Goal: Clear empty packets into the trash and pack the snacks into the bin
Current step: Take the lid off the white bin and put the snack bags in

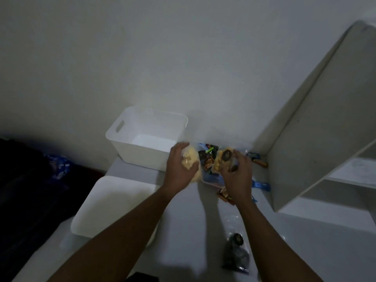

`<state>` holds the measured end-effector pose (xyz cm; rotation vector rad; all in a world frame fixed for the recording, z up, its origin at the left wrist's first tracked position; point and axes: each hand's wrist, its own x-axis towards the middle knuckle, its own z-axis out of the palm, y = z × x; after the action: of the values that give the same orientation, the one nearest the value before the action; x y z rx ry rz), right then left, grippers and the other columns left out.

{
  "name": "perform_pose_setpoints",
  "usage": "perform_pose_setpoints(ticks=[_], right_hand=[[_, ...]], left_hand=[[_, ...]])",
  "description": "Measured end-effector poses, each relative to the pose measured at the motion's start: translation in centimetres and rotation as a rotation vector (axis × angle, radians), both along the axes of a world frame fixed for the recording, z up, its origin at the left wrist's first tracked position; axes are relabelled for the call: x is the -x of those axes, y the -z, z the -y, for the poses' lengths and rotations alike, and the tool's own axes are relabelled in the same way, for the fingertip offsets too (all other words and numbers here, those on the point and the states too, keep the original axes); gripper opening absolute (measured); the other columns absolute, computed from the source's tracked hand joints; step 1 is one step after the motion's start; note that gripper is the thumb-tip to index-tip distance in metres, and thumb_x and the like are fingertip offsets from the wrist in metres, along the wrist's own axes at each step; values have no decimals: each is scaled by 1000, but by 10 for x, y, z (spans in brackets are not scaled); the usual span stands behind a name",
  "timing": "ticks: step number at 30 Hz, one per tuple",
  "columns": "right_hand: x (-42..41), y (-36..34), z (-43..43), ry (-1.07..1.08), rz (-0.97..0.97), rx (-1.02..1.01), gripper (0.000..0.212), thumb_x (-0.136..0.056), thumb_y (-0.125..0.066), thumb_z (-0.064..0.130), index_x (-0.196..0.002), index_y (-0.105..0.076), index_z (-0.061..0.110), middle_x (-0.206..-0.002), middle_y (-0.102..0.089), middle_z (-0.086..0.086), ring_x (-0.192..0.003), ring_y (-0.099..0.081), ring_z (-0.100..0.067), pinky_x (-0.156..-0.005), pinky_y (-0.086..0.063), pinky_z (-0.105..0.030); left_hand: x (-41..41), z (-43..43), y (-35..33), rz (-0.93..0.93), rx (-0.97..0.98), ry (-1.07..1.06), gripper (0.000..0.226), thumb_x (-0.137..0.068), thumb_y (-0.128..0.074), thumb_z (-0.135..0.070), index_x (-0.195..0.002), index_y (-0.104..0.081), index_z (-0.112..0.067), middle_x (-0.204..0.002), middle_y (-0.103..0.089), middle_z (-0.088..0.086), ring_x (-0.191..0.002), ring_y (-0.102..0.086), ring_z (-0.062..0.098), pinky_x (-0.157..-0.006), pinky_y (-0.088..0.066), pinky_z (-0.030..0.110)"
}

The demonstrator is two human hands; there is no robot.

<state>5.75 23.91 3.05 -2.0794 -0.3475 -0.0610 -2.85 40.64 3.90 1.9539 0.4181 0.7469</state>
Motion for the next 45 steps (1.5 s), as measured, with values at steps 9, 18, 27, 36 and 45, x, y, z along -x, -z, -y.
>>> perform_pose_setpoints(ticks=[9, 18, 27, 36, 45], right_hand=[[-51, -75, -115, -57, 192, -215, 54, -85, -77, 21, -134, -56, 19, -126, -44, 8, -83, -62, 1, -75, -55, -20], [-76, -43, -245, 50, 224, -106, 23, -98, -58, 17, -115, -70, 8, -110, -66, -9, -84, -63, -19, -81, -55, -37], [-73, 13, -304, 71, -115, 130, 71, -87, -62, 13, -147, -28, 27, -69, -60, 6, -63, -62, -16, -59, -49, -33], [-86, 44, -327, 128, -306, 366, 16, -95, -47, 16, -91, -55, 4, -92, -64, -20, -89, -62, -38, -68, -35, -30], [-94, 68, -332, 303, -680, 86, 32, -88, -46, 17, -106, -62, -4, -93, -65, -19, -92, -66, -38, -70, -49, -39]], left_hand=[[-46, -119, -78, -16, -85, -55, 101, -77, -68, 0, -156, -14, -32, -149, -33, 7, -130, -40, 16, -82, -33, -7], [-93, -218, -43, -47, -75, -67, 81, -96, -60, -14, -153, -11, -43, -125, -57, 0, -106, -56, 11, -91, -46, 24], [-111, -271, 19, -321, 61, -125, 25, -83, -68, -22, -107, -61, -22, -82, -62, -10, -81, -63, 14, -64, -42, 18], [-124, -288, 67, -654, 132, -8, 8, -86, -58, -19, -86, -51, -15, -89, -58, 3, -86, -60, 30, -69, -43, 30], [-148, -265, 88, -759, 182, 439, 71, -85, -73, -16, -144, -33, -9, -143, -47, 13, -127, -50, 30, -91, -40, 29]])
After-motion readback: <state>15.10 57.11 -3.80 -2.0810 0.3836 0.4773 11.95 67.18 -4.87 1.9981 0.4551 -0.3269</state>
